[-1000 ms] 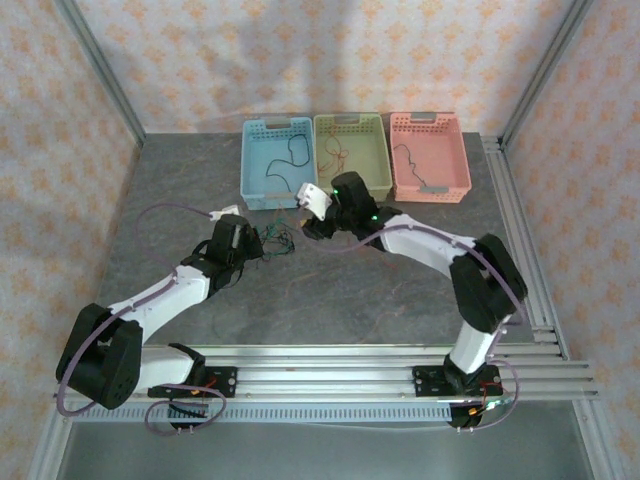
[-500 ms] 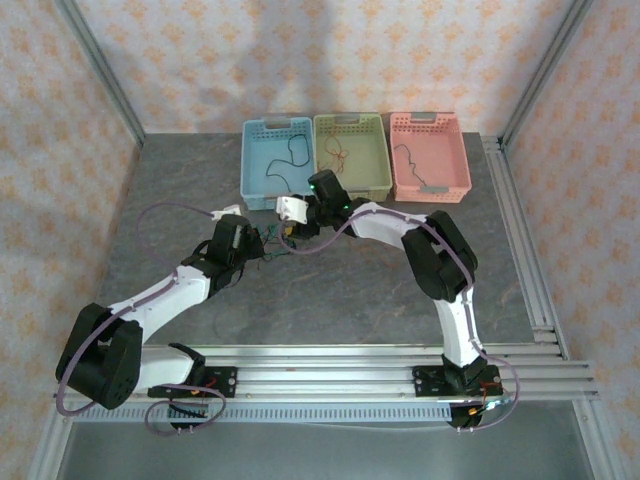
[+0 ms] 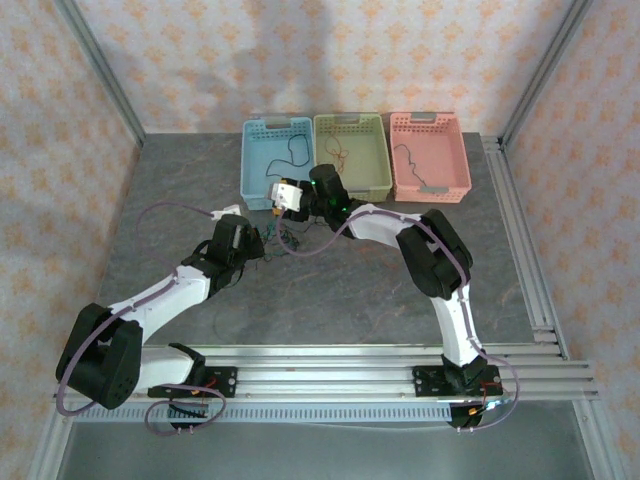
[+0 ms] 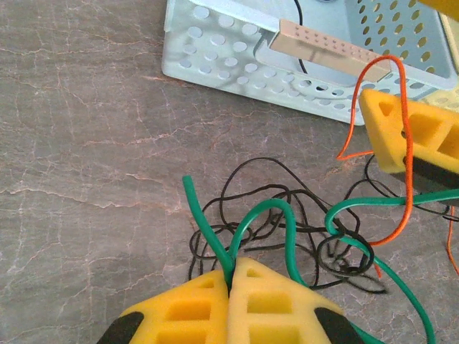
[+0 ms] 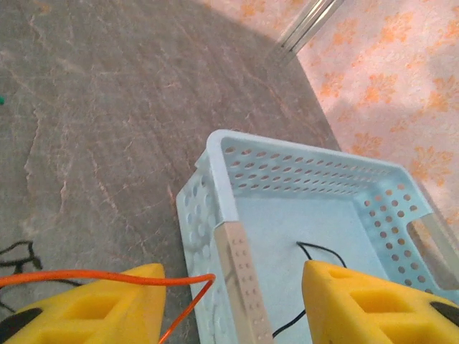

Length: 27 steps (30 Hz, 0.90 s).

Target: Untangle the cables

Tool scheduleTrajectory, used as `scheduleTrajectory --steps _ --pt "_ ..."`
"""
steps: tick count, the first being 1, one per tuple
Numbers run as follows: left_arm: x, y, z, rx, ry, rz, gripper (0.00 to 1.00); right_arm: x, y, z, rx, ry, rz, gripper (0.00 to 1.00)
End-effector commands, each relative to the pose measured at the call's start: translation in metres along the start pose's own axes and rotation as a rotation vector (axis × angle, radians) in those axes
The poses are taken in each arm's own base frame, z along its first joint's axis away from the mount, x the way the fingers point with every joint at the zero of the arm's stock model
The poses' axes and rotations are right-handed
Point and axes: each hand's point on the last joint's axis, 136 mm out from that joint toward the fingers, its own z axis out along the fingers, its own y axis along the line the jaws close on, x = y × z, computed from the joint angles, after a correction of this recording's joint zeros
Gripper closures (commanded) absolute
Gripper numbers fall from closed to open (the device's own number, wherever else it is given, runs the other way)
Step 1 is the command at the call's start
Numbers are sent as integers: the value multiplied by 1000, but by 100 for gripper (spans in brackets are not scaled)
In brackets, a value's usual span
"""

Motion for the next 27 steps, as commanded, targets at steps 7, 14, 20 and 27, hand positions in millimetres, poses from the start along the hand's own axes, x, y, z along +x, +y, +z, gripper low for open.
scheduleTrajectory --steps 7,14,20,27 --pt "-3 -5 0 9 -9 13 100 -17 6 8 11 -143 74 60" --pt "0 -5 3 7 2 18 100 -28 -18 -2 154 -232 164 71" --pt "1 -5 5 4 6 18 100 -35 -61 -27 332 -333 310 84" --pt "1 -5 7 -4 11 21 100 -29 -94 -63 484 -347 381 100"
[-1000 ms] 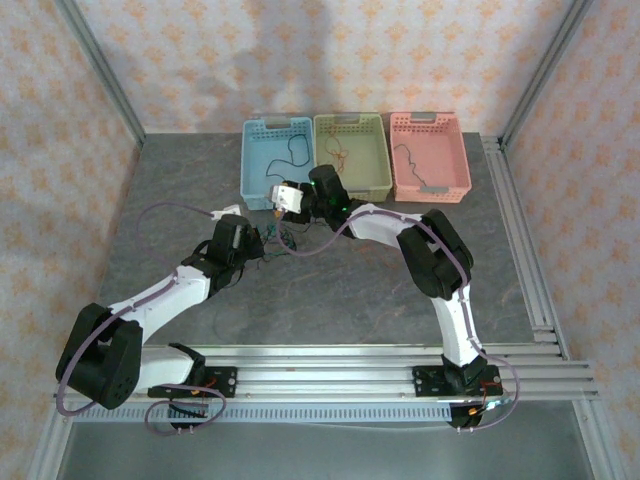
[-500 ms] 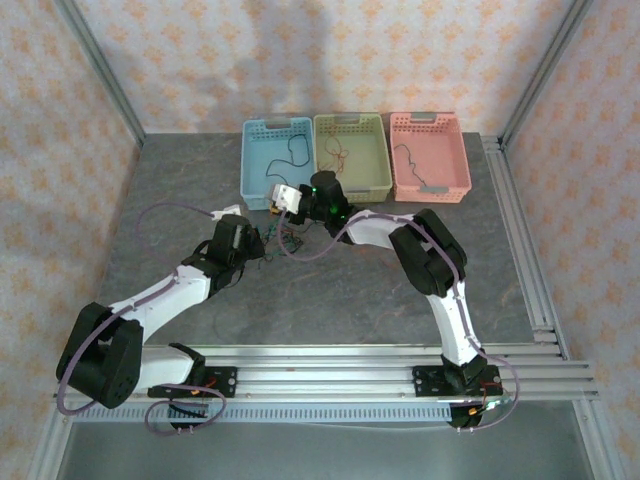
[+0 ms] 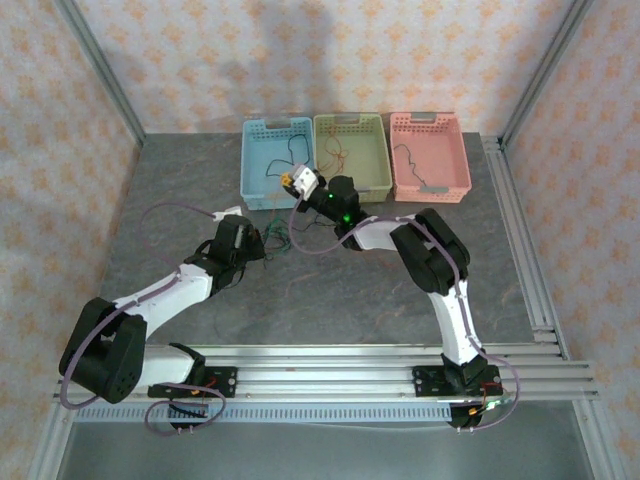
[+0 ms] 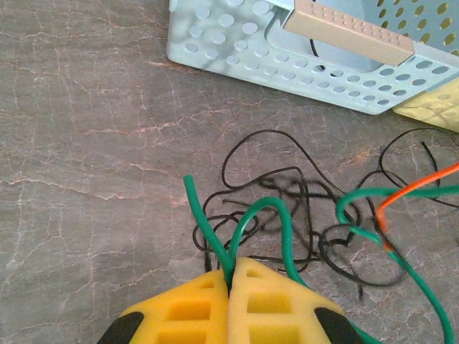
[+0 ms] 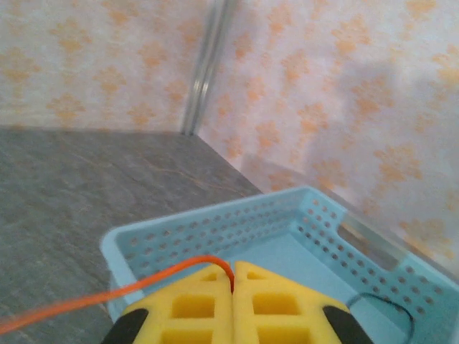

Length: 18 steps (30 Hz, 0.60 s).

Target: Untangle the cables

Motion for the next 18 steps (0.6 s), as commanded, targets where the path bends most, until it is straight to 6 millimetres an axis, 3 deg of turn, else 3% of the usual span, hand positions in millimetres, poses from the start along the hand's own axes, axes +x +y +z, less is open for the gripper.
scheduleTrajectory --steps 1,5,12,14,18 --pt "-6 -8 -1 14 -15 15 100 -50 -45 -20 161 -122 50 100" --pt "-6 -7 0 4 -14 16 100 -71 -96 -48 329 -147 115 100" --pt "-5 -6 0 -3 -11 19 100 -96 -182 -124 587 -220 277 100" --pt "-5 -6 0 -1 -11 18 100 -99 -192 -138 614 -226 285 100" --pt "-6 -6 0 0 -10 18 100 -116 -197 -146 634 -215 273 100"
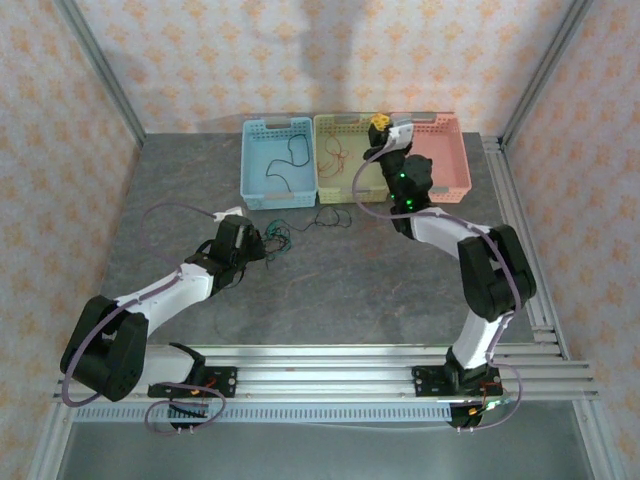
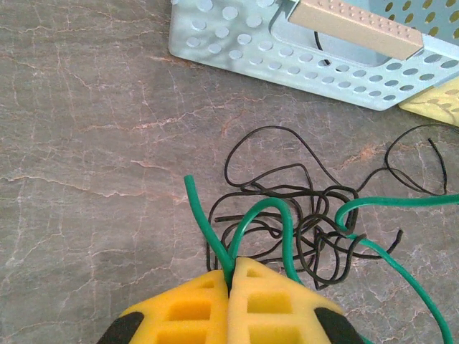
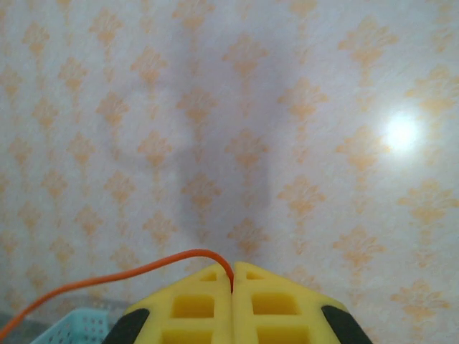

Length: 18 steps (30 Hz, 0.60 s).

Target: Untangle the cables

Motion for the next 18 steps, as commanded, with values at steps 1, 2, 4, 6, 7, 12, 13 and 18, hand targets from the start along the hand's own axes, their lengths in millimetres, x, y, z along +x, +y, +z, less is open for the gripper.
scheduleTrajectory --steps 1,2,4,6,7,12,13,18 --pt "-9 -8 -2 7 -20 15 100 -21 3 -5 13 -14 55 100" --pt "-8 -8 -2 5 -19 16 100 -30 3 -5 13 -27 57 100" --pt "-8 -8 -3 5 -19 16 100 -55 2 -6 26 -65 69 100" --pt "-9 -7 -3 3 -22 15 100 -78 2 -4 33 -89 76 100" --pt "-9 -8 -3 4 -21 15 100 -91 2 -2 36 -107 77 100" --pt "-8 -7 -2 3 -16 16 100 -148 17 7 -8 -213 67 100" --pt "-8 -7 -2 3 -17 16 100 -162 22 7 -19 -241 64 100" --pt "-8 -7 -2 0 -18 16 100 -208 44 10 -51 -301 30 100"
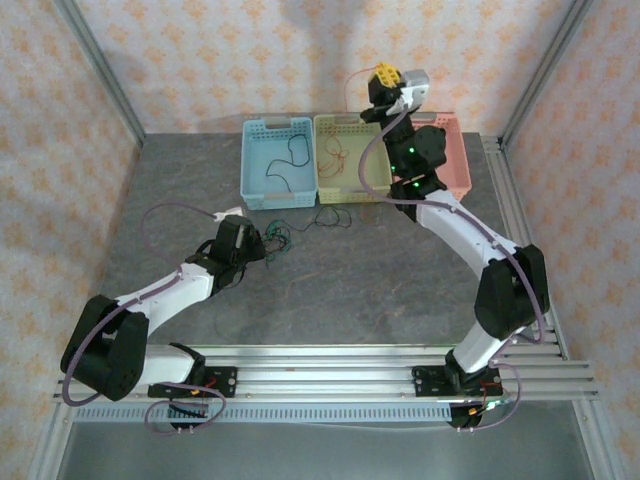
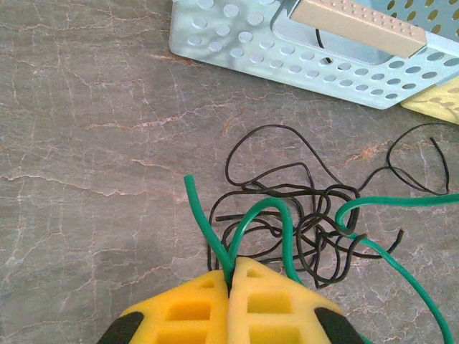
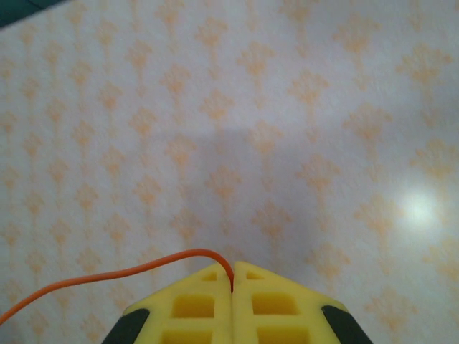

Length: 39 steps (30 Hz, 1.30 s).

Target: Untangle the cables

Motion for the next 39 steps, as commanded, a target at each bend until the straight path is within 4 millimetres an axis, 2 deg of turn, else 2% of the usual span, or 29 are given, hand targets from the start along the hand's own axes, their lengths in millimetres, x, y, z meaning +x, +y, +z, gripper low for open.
scheduleTrajectory --steps 1,5,9,12,14,17,20,24,27,30,36,39 --pt "-9 -7 -3 2 -22 15 100 -49 14 4 -19 -60 -21 100" --pt "-9 -7 -3 2 -22 16 100 -54 5 -16 54 -23 -1 100" --pt "-8 -7 -1 3 -17 15 100 -48 -6 -60 115 88 74 100" --pt "-7 -7 0 1 -12 11 100 -29 -19 -99 172 214 158 100" --pt "-6 -8 0 7 -15 4 100 -20 -17 -123 149 302 190 100" --pt "-6 -10 1 18 -7 1 100 15 -10 -163 121 488 262 100" --pt "-5 -10 2 14 -3 2 100 69 -13 -212 165 667 320 100" --pt "-5 -9 1 12 -4 4 100 157 -19 -287 259 912 374 100" --pt "-5 -9 1 9 -6 6 100 195 -21 -330 313 1077 377 100" --pt "-5 -10 2 15 -3 5 100 218 -24 -358 361 1184 364 100" --pt "-4 -9 3 10 2 7 100 245 -30 -375 434 1318 304 97" --pt "-4 -9 3 11 5 10 100 263 -22 -386 421 1390 332 94"
